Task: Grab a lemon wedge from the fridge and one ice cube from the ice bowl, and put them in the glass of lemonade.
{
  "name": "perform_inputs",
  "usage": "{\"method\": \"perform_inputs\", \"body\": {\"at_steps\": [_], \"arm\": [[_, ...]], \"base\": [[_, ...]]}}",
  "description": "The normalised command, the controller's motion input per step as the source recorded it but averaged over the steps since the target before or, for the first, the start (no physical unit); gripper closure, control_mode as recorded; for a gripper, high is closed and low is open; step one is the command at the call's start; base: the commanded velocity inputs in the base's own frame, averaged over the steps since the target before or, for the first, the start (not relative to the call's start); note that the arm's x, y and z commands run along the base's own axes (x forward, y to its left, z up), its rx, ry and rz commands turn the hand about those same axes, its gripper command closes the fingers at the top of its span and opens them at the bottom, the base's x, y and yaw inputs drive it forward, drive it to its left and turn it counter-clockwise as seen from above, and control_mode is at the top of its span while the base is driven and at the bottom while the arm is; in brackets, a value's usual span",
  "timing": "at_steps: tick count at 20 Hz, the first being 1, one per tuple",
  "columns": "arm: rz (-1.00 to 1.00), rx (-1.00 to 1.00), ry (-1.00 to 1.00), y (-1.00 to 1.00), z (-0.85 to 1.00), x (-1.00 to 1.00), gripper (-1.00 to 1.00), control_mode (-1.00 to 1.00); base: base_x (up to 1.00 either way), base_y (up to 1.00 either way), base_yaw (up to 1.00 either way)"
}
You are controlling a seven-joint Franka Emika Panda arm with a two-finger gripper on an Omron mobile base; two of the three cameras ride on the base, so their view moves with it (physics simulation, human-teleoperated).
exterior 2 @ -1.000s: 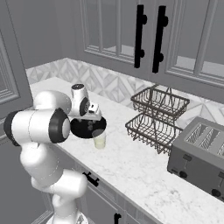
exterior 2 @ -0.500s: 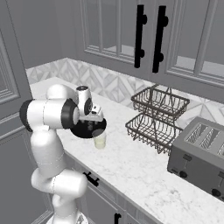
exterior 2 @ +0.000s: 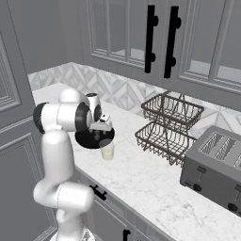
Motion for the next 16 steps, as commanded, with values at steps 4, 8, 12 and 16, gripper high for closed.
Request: {"method": "perform_inputs", "body": {"at_steps": [4,8,12,16], "arm": [[-0.04,0.0,0.07,0.02,-0.27,0.2,-1.0,-1.0],[-0.04,0.0,0.04,0.05,-0.28,0.24,-1.0,-1.0],[-0.06,0.0,0.04,0.11,-0.19,0.22,1.0,-1.0],[-0.12,0.0,0.1,0.01,-0.31,-0.14,1.0,-1.0]], "base": [[0.0,0.0,0.0],[0.0,0.0,0.0],[0.0,0.0,0.0],[0.0,0.0,0.0]]}}
